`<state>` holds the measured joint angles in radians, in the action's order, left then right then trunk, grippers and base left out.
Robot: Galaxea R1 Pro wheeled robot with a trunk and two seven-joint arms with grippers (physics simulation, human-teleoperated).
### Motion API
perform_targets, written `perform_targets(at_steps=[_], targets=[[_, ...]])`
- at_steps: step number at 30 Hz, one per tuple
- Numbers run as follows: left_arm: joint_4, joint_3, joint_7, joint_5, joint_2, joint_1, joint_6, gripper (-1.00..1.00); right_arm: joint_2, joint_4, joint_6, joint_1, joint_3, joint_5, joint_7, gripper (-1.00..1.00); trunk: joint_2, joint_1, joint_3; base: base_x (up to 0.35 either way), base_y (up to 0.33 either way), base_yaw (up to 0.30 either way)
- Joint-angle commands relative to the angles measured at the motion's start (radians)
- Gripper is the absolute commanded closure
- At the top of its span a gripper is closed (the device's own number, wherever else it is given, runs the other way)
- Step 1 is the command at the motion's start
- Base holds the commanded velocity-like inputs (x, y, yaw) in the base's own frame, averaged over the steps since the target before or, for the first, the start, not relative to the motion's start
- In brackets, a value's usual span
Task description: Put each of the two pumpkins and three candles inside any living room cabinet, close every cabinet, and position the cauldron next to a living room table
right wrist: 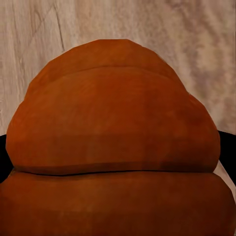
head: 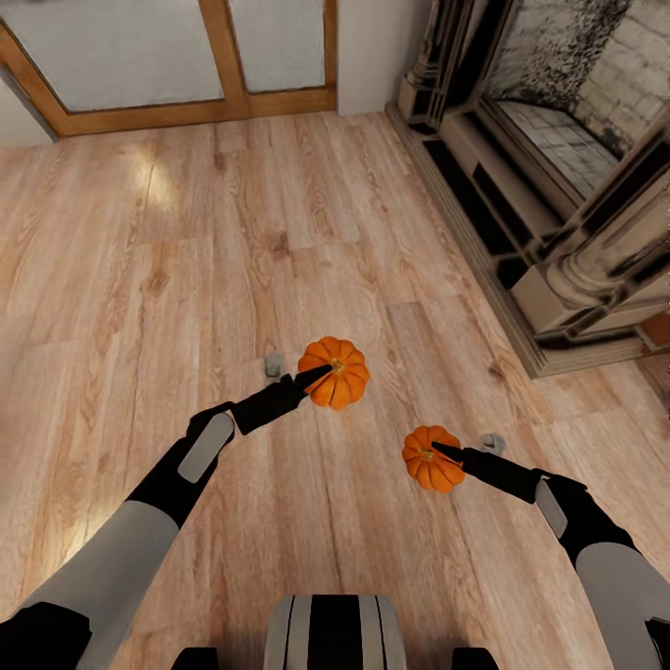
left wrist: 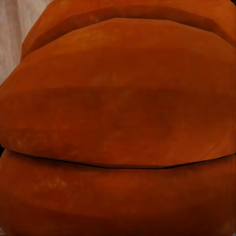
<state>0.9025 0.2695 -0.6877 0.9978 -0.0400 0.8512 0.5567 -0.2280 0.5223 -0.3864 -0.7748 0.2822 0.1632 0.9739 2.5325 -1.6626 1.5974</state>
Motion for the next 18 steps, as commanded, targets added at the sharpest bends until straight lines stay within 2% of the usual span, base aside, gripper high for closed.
perform_targets(at_steps=[1, 3, 18], targets=[[0.004, -0.009, 0.0, -0.001, -0.017, 0.011, 0.118, 1.0, -0.004, -0.007, 0.004, 0.002, 0.0, -0.002, 0.0, 1.0, 0.0, 0.0, -0.004, 0.0, 0.0, 0.0], [0.004, -0.039, 0.0, 0.0, -0.019, 0.011, 0.144, 1.0, -0.004, -0.007, 0.003, 0.004, 0.0, -0.002, 0.001, 1.0, -0.001, 0.001, -0.012, 0.0, 0.0, 0.0], [-0.001, -0.041, -0.001, 0.0, -0.02, 0.011, 0.143, 1.0, -0.01, -0.008, 0.001, 0.005, 0.0, 0.0, 0.003, 1.0, -0.004, 0.008, -0.07, 0.0, 0.0, 0.0]])
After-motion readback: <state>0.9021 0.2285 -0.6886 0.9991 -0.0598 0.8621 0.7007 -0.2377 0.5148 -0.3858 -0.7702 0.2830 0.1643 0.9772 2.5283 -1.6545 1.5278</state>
